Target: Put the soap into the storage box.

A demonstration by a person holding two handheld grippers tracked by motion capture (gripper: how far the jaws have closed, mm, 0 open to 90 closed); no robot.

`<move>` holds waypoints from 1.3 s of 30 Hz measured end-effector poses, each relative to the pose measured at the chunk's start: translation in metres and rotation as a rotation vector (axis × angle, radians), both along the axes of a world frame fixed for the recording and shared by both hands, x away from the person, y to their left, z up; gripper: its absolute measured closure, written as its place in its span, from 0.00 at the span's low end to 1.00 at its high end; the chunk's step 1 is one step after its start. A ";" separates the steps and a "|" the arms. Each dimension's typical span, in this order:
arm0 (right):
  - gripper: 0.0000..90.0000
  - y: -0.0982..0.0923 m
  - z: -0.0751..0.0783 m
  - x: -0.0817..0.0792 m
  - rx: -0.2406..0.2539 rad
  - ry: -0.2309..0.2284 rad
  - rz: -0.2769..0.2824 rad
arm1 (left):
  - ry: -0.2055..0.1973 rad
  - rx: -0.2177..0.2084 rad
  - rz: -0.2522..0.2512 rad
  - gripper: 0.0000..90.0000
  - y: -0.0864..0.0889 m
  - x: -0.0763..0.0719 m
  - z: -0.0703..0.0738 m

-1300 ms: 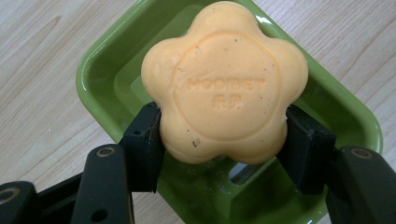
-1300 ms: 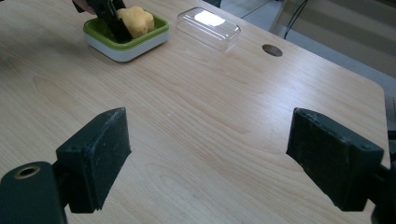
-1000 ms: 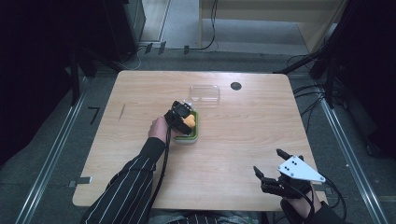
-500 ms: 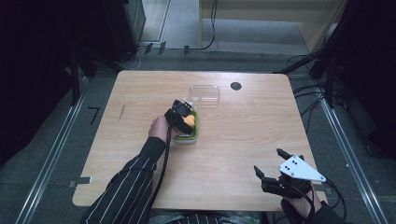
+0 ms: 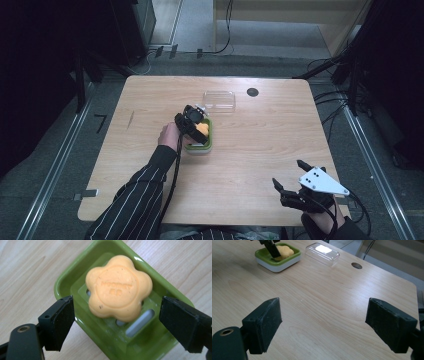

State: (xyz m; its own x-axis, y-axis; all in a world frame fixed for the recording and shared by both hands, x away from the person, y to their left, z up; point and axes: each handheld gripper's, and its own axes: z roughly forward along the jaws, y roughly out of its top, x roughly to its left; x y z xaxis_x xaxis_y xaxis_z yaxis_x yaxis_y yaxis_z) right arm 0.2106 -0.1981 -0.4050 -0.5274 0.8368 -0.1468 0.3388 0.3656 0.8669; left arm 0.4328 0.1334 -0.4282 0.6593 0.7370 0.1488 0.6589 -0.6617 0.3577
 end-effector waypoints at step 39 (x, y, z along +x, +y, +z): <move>0.15 0.000 0.001 -0.003 0.004 -0.005 -0.006 | 0.051 -0.006 0.010 0.00 0.030 -0.054 0.019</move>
State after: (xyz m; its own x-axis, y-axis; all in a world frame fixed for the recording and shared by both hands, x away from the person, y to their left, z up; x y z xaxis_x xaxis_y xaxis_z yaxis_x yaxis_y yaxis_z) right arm 0.2078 -0.1983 -0.4039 -0.5219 0.8405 -0.1458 0.3370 0.3602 0.8699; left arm 0.3783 0.1634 -0.4094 0.6582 0.7447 0.1110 0.6831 -0.6526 0.3279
